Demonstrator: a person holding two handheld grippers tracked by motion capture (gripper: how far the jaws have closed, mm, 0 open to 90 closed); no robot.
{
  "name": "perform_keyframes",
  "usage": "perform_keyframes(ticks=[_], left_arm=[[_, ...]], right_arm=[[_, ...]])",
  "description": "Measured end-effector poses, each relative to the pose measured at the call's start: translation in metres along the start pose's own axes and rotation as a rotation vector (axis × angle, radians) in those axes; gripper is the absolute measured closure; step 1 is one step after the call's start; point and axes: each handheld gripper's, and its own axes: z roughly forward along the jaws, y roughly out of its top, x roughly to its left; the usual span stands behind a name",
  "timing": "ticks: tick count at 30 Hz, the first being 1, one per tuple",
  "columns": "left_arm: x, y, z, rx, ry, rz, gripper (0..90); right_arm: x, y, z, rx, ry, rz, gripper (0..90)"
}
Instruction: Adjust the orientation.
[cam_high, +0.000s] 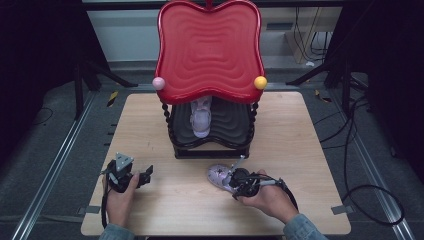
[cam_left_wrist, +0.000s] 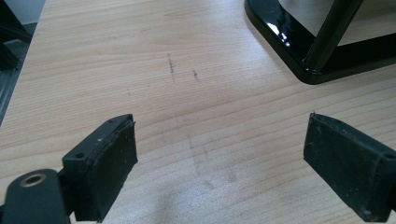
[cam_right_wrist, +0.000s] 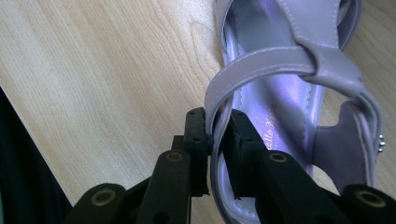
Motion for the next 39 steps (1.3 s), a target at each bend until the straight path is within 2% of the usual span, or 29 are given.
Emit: perform_keyframes(ticks=[3,6,14,18,23,36,39], left_arm=[[0.0,0.0,0.001,0.002,-0.001,0.001,8.9],[0.001,0.0,0.001,0.005,-0.002,0.003,8.9],[0.001,-0.001,0.002,0.009,-0.001,0.006,7.6],[0.0,-0.002,0.003,0.016,-0.005,0.011,6.3],[0.0,-0.003,0.005,0.025,-0.012,0.016,4.5],[-0.002,-0.005,0.01,0.036,-0.013,0.013,3.9],[-0.002,-0.006,0.01,0.039,-0.017,0.008,3.8]], right_arm=[[-0.002,-0.001,-0.001,-0.01,-0.002,-0.007,85.2],[-0.006,-0.003,-0.006,-0.053,0.012,0.002,86.3],[-0.013,-0.012,-0.022,-0.214,0.081,0.061,86.4],[-0.014,-0.017,-0.028,-0.303,0.091,0.07,86.4],[-0.012,-0.021,-0.035,-0.402,0.113,0.104,86.4],[-0.004,-0.028,-0.065,-0.575,0.104,0.137,86.5],[-0.001,-0.029,-0.068,-0.6,0.106,0.144,86.5]])
